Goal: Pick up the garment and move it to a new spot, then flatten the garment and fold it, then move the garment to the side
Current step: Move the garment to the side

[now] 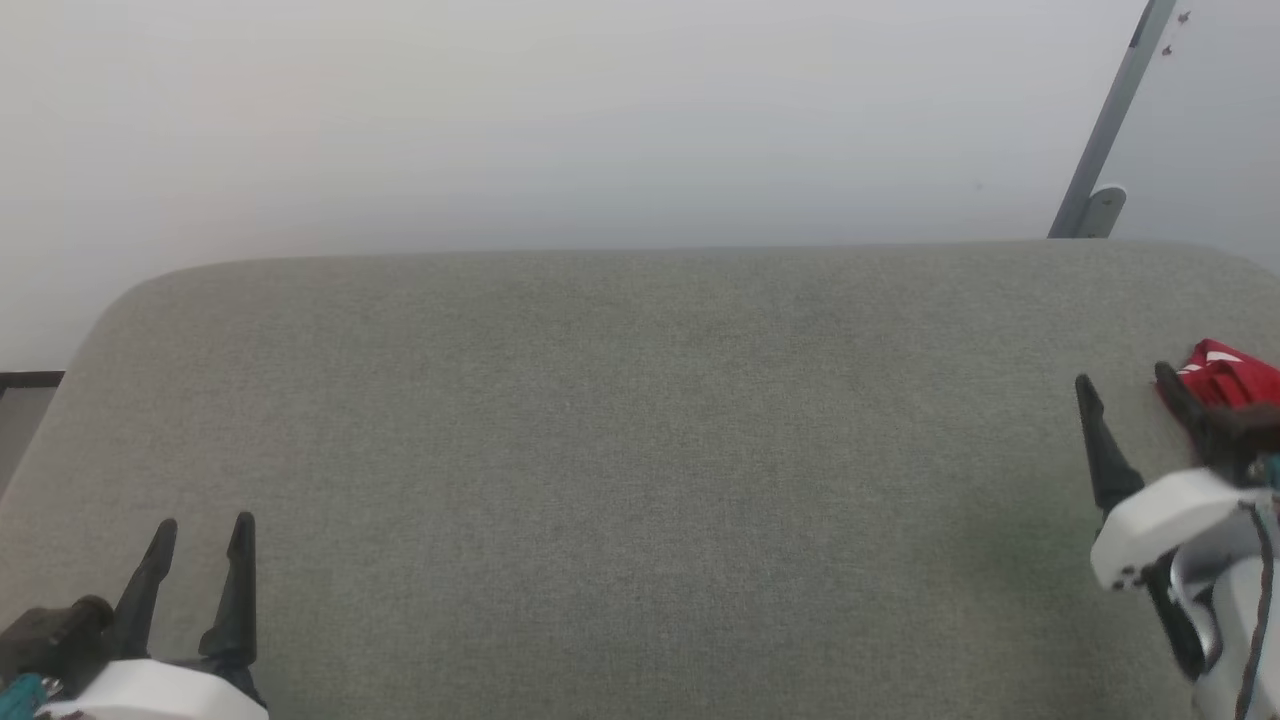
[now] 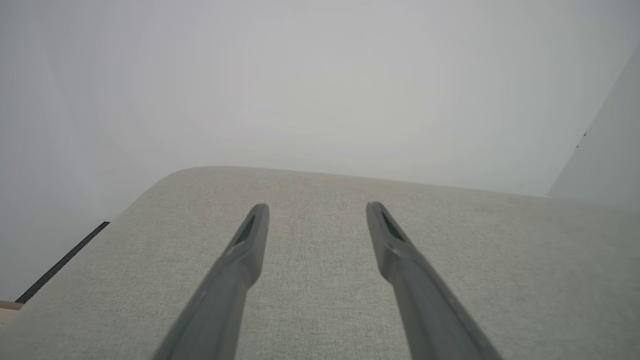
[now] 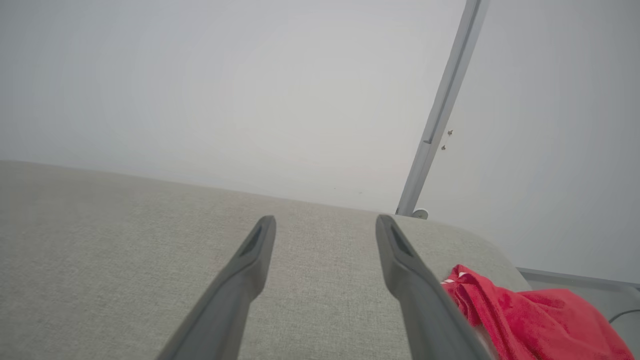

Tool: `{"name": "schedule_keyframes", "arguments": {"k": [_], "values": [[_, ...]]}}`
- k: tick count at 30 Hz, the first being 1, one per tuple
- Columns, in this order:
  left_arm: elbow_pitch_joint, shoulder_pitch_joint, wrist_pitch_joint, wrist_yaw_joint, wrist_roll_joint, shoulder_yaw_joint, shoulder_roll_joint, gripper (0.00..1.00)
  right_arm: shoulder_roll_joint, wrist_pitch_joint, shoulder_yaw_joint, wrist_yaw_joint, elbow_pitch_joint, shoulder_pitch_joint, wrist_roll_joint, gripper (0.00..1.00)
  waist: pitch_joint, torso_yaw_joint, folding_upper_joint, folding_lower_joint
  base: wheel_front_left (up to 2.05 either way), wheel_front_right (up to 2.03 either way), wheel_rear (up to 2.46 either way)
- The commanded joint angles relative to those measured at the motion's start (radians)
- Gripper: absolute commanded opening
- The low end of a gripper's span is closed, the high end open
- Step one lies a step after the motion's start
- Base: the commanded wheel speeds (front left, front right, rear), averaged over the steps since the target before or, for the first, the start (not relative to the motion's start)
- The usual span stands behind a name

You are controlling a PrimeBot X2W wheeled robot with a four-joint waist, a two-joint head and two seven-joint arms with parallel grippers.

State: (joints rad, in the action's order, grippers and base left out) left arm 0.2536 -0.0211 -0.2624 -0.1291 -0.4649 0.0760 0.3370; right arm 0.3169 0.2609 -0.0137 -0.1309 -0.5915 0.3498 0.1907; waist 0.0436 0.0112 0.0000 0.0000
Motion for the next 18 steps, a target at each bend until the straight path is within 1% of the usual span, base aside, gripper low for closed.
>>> {"name": "schedule_keyframes", "arguments": {"k": [1,3,10,18], "values": [[-0.009,-0.015,-0.002,-0.001,0.013,0.009,-0.003,1.00,-0.015,0.004,0.016,0.000,0.029,-0.031,-0.012,1.00,0.002,0.001,0.0000,0.0000,0.00,0.00,0.00],[-0.018,-0.027,-0.002,-0.001,0.018,0.015,-0.007,1.00,-0.038,0.004,0.052,0.000,0.088,-0.078,-0.033,1.00,0.003,0.003,0.0000,0.0000,0.00,0.00,0.00],[-0.046,-0.060,-0.002,-0.001,0.023,0.039,-0.019,1.00,-0.125,0.004,0.131,0.000,0.263,-0.231,-0.103,1.00,0.005,0.003,0.0000,0.0000,0.00,0.00,0.00],[-0.054,-0.078,-0.002,-0.001,0.023,0.051,-0.032,1.00,-0.185,0.004,0.179,0.000,0.368,-0.332,-0.129,1.00,0.004,-0.003,0.0000,0.0000,0.00,0.00,0.00]]}}
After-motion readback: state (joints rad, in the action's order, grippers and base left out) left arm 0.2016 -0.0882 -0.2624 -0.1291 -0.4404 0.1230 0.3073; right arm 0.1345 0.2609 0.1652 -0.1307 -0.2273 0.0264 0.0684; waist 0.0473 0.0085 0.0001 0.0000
